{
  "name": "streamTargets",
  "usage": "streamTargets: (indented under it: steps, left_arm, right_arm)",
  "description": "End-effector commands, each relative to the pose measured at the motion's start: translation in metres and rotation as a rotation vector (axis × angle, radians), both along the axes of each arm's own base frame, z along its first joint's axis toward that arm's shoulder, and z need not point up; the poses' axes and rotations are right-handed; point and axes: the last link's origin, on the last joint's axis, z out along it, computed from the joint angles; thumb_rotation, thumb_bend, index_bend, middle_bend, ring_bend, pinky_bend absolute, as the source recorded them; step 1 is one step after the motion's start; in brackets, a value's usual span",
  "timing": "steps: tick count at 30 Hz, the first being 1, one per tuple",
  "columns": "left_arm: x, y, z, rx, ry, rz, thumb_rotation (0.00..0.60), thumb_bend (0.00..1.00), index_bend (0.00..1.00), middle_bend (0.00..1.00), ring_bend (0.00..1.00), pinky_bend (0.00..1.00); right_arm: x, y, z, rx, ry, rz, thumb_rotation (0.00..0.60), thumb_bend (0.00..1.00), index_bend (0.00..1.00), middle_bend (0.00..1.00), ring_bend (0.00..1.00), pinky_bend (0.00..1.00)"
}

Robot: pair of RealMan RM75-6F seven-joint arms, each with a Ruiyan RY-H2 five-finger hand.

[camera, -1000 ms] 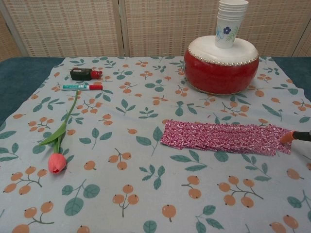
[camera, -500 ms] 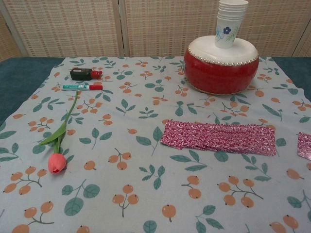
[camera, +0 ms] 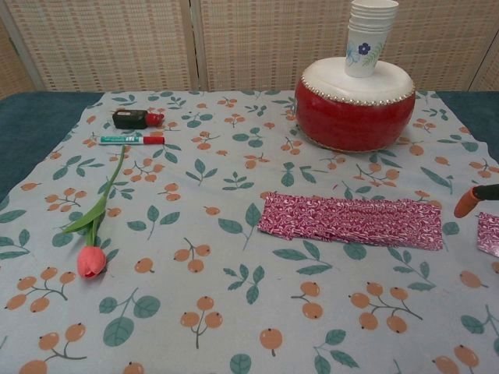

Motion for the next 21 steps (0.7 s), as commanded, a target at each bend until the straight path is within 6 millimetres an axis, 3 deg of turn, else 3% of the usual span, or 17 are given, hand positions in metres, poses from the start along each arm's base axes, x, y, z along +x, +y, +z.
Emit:
streamTargets:
  steps: [1,21]
  left_arm:
    - [0.0,0.0,0.0,0.001,0.0,0.002,0.6,0.38,0.3,0.23,0.19,0.32]
    - [0.0,0.002,0.0,-0.001,-0.001,0.003,0.6,0.38,0.31,0.24,0.2,0.32]
  right_arm:
    - [0.003,-0.014,-0.013,0.033,0.005,-0.032,0.6,0.89,0.25,0.78,0.77,0.63]
    - [-0.012,-0.039,-0.037,0.062,0.121,-0.134,0.6,0.89,0.25,0.78,0.77,0.63]
